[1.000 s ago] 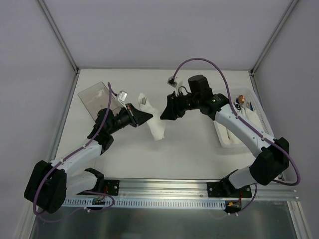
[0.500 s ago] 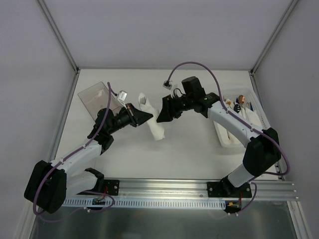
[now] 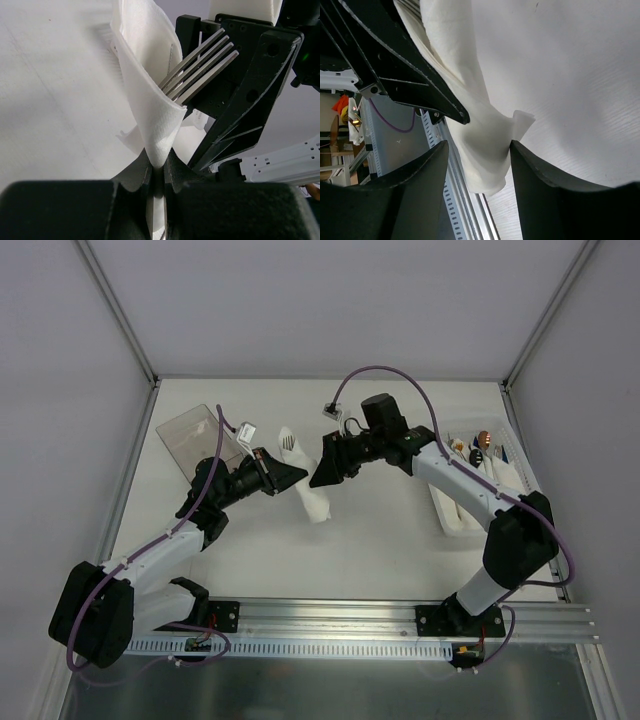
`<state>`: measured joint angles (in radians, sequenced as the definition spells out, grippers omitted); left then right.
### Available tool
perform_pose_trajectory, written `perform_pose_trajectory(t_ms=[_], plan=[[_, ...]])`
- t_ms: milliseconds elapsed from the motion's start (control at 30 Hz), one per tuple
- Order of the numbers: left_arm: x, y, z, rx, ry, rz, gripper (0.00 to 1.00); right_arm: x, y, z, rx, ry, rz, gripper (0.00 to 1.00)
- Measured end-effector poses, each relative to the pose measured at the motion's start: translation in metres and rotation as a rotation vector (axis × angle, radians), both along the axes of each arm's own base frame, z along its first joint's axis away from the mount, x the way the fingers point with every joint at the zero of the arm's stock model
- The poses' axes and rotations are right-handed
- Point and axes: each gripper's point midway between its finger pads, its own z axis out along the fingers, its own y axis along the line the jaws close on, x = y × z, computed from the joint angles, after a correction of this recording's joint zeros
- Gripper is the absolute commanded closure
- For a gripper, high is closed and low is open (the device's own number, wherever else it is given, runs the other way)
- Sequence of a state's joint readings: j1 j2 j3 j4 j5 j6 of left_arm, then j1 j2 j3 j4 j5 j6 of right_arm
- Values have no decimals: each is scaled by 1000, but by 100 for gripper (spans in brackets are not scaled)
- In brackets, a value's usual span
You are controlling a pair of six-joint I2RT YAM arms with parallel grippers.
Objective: Place the utensils on the paper napkin and roll it up
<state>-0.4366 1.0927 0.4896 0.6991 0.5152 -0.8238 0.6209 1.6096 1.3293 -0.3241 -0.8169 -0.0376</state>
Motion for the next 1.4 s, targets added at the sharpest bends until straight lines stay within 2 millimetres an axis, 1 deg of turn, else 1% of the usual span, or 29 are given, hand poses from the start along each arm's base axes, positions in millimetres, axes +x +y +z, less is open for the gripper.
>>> perform_pose_trajectory(t_ms=[267,600,833,1033,1167,1233,1267,1333,1367,1400], plan=[[0,0,0,0,0,0,100,5,-1,-5,-23,-9,-25,44],[0,0,0,-1,2,0,100,-4,4,-9,-4,40,27,46],[0,0,-1,-3,8,-1,100,-11,7,-6,21,66,58,50],[-1,-1,0,-8,14,-9,100,-12,9,-7,29,90,65,57],[-2,-1,0,-12,19,-15,100,-12,11,-10,39,126,68,65],[-2,-1,0,-13,21,-18,100,-11,12,-11,45,144,70,71],[-2,-1,0,-14,21,-18,100,-10,13,-12,48,154,69,76],[-2,-1,0,-13,22,-18,100,-11,13,-14,56,176,70,83],[-2,-1,-1,-13,26,-18,100,-11,14,-14,62,184,72,90],[-2,0,-1,-13,27,-17,100,-12,14,-14,68,186,75,95]])
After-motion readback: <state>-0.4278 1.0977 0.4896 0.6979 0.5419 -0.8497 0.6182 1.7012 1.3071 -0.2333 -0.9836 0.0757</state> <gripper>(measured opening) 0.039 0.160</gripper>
